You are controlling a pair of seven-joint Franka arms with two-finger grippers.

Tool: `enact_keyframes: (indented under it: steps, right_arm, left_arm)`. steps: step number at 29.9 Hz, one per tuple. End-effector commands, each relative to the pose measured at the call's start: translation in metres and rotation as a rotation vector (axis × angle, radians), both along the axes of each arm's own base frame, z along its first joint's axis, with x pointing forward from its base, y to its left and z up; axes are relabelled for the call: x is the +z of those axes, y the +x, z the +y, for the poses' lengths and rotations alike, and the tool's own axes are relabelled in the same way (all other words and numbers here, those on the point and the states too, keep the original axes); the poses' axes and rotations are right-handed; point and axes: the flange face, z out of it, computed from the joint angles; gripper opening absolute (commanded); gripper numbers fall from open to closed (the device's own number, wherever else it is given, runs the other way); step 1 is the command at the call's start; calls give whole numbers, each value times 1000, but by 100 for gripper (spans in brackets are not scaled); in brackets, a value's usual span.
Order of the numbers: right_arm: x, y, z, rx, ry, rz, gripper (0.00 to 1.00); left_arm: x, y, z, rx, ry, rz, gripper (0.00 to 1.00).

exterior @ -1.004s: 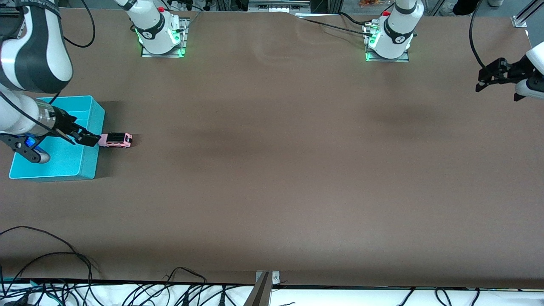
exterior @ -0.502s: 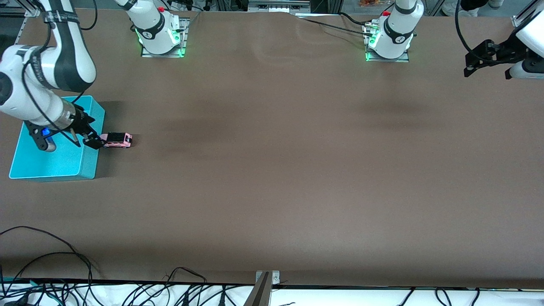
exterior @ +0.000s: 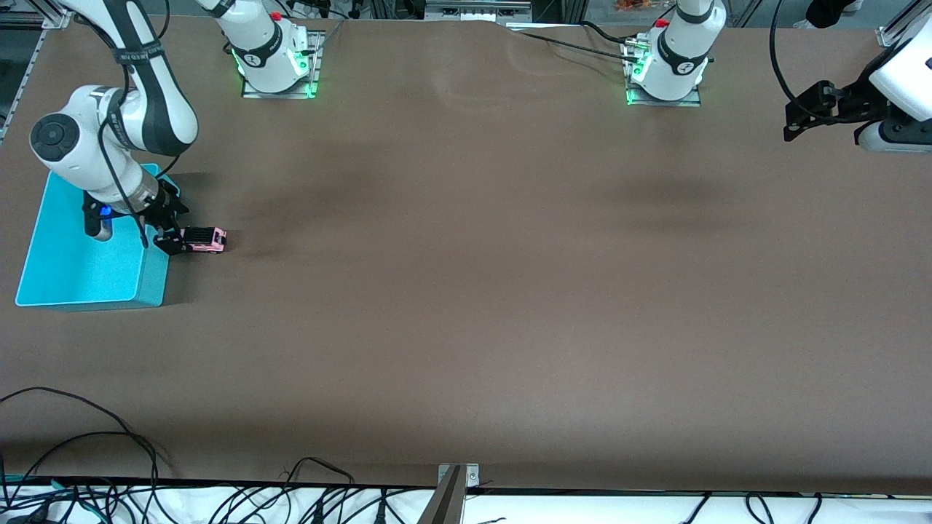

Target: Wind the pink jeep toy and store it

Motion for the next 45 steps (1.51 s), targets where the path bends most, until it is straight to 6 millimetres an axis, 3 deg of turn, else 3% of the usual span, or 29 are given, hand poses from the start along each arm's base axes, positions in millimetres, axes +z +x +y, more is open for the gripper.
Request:
enact_keyframes:
  steps: [1,5,18,19,23,27,36,45]
  right_arm:
    - [-33,3,-7,-43,-8,-35,100]
    - [-51,1,-12,-65,-12,-28,100]
    - [-65,-1,-12,-133,-9,-6,100]
    - [-65,-1,-12,-139,-9,-7,93]
    - [-65,0,-9,-168,-8,-11,44]
    - [-63,1,-6,-171,-7,-16,24]
    - [-44,9,12,-175,-1,-37,23]
    - [11,50,19,-166,-9,26,23]
  left_arm:
    - [8,5,0,10,21,3,100]
    - [8,5,5,20,19,3,100]
    - [-1,3,13,29,7,-9,100]
    - [-2,2,12,29,5,-14,100]
    - [-3,1,16,26,2,-30,100]
    - [-3,2,18,30,-4,-30,100]
    - [-2,4,18,34,-5,-28,100]
    - [-2,4,18,35,-5,-28,100]
